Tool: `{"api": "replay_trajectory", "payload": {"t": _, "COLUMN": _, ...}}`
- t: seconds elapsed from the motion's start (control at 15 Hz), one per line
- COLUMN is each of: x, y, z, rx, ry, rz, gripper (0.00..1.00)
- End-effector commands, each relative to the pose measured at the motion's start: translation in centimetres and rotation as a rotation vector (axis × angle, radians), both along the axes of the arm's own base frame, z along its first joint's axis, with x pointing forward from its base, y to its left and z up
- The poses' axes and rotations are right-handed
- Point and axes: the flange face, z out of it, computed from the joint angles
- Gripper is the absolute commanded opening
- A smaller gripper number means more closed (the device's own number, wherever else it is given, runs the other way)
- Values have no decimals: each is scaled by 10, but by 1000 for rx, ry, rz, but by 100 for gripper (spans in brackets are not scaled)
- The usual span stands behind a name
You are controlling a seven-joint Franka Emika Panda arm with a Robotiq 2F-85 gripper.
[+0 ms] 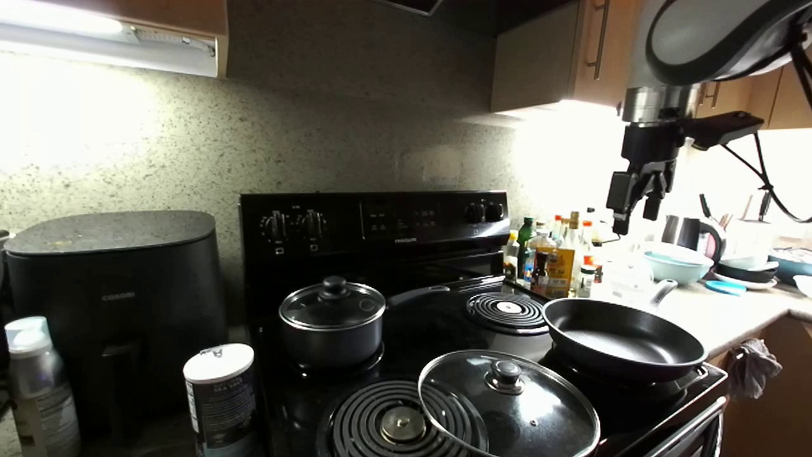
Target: Put the lid on the pot, then put the lid on the stove
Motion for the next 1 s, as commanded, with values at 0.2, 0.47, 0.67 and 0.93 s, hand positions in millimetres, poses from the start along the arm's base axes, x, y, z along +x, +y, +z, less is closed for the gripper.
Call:
{"api": "replay_trajectory", "payload": {"t": 0.2, "x": 15, "y": 106, "z": -50, "rx": -250, "ry": 87, "rz": 265, "gripper": 100}}
{"api": "replay_trajectory", "payload": {"t": 0.47, "x": 16, "y": 119, "z": -51, "rx": -239, "ry": 94, "rz": 279, "gripper": 100}}
{"api": "replay_trajectory", "payload": {"t": 0.67, "x": 16, "y": 117, "z": -51, "rx": -237, "ry": 94, "rz": 274, "gripper": 100}}
{"api": "replay_trajectory", "payload": {"t": 0.93, "x": 28, "y": 131, "z": -73, "rx": -143, "ry": 138, "rz": 390, "gripper": 100}}
